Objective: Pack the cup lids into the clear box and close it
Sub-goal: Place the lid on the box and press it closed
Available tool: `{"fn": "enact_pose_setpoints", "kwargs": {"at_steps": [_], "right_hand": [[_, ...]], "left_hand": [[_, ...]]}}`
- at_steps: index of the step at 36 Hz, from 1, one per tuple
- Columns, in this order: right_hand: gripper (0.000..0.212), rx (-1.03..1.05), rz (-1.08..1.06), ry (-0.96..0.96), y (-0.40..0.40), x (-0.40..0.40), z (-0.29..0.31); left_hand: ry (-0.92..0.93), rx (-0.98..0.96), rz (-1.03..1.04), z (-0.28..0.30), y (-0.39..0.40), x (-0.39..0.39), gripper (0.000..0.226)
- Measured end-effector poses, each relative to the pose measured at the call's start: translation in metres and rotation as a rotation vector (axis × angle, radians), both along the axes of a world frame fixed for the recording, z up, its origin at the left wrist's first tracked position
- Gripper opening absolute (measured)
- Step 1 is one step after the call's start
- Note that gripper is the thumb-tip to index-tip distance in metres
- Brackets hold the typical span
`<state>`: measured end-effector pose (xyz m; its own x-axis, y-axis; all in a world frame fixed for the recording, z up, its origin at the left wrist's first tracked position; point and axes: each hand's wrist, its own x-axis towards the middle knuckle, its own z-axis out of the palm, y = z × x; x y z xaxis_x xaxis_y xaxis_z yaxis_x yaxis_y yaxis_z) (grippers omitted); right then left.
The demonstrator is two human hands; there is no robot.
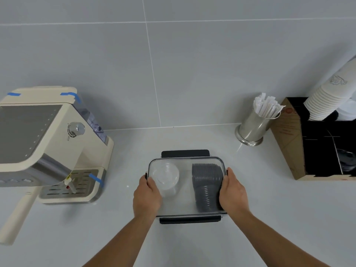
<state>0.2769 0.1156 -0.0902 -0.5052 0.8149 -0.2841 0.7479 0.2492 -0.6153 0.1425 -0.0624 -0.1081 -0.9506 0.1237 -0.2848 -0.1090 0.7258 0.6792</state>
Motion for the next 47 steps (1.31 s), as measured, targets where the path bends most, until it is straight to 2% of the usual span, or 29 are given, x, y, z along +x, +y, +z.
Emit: {"fn": "enact_pose_setpoints", "kwargs": {"at_steps": [13, 23, 28, 30, 32, 35, 38, 40, 43, 45, 47], "right_hand": [[0.037, -0.025, -0.004, 0.044, 0.004, 0.002, 0.000], [0.048, -0.115, -0.014, 0.111, 0.005, 0.002, -0.004], [0.023, -0.154, 0.016, 0.173, 0.007, 0.005, -0.004], [0.025, -0.147, 0.068, 0.158, 0.009, 0.006, -0.002], [0.038, -0.123, 0.124, 0.118, 0.014, 0.005, 0.000], [0.053, 0.036, 0.296, 0.040, 0.023, 0.004, -0.003], [0.060, 0.257, 0.533, -0.093, 0.033, -0.002, -0.010], [0.075, 0.352, 0.653, -0.136, 0.035, -0.008, -0.009], [0.077, 0.447, 0.782, -0.157, 0.039, -0.017, -0.011], [0.072, 0.457, 0.833, -0.170, 0.043, -0.023, -0.013], [0.077, 0.447, 0.857, -0.149, 0.047, -0.030, -0.013]], "left_hand": [[0.002, -0.057, 0.012, -0.001, 0.001, -0.003, 0.041], [0.008, 0.002, 0.010, -0.006, 0.000, -0.004, 0.042], [-0.033, 0.017, -0.061, -0.009, -0.005, -0.005, 0.051], [0.043, -0.022, -0.152, -0.009, -0.009, -0.002, 0.056], [0.239, -0.140, -0.313, -0.006, -0.016, 0.000, 0.059], [0.429, -0.250, -0.576, -0.008, -0.022, 0.002, 0.066], [0.464, -0.195, -0.813, -0.008, -0.022, 0.004, 0.061], [0.501, -0.200, -0.950, -0.010, -0.024, 0.003, 0.061], [0.544, -0.244, -1.124, -0.009, -0.027, 0.000, 0.074], [0.584, -0.289, -1.215, -0.006, -0.028, -0.002, 0.086], [0.605, -0.311, -1.258, -0.005, -0.028, -0.003, 0.093]]}}
